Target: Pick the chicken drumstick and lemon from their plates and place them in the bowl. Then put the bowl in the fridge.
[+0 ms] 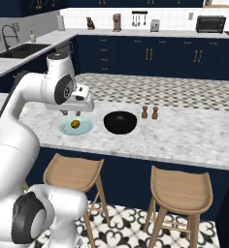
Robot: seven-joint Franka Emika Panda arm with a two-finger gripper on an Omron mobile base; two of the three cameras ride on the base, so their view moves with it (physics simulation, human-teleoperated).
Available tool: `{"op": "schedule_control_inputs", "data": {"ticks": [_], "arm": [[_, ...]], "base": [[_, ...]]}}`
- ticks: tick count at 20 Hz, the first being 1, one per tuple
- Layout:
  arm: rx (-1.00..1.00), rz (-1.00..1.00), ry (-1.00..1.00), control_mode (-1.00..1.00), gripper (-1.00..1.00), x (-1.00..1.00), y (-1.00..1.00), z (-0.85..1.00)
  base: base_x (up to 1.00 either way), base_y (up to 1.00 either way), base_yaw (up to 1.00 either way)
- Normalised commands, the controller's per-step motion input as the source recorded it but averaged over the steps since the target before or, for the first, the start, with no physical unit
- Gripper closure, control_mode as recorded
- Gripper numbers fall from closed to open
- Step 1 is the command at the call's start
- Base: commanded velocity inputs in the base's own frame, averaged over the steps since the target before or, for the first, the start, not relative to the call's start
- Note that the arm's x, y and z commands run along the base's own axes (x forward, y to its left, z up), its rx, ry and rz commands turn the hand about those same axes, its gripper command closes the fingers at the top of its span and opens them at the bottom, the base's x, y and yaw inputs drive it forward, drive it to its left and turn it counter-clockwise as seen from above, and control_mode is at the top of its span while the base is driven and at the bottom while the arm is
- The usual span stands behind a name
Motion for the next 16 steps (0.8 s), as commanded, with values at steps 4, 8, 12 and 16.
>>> {"op": "schedule_control_inputs", "data": {"ticks": [4, 8, 12, 16], "arm": [[-0.02, 0.04, 0.04, -1.0, -1.0, 0.04, 0.48, -0.03], [-0.14, 0.0, 0.04, -1.0, -1.0, 0.72, 1.0, -0.42], [-0.03, 0.0, 0.04, -1.0, -1.0, 0.94, 0.77, -0.29], [0.0, 0.0, 0.0, -1.0, -1.0, 0.99, 0.23, -0.31]], "base": [[0.0, 0.0, 0.0], [0.0, 0.0, 0.0], [0.0, 0.0, 0.0], [0.0, 0.0, 0.0]]}}
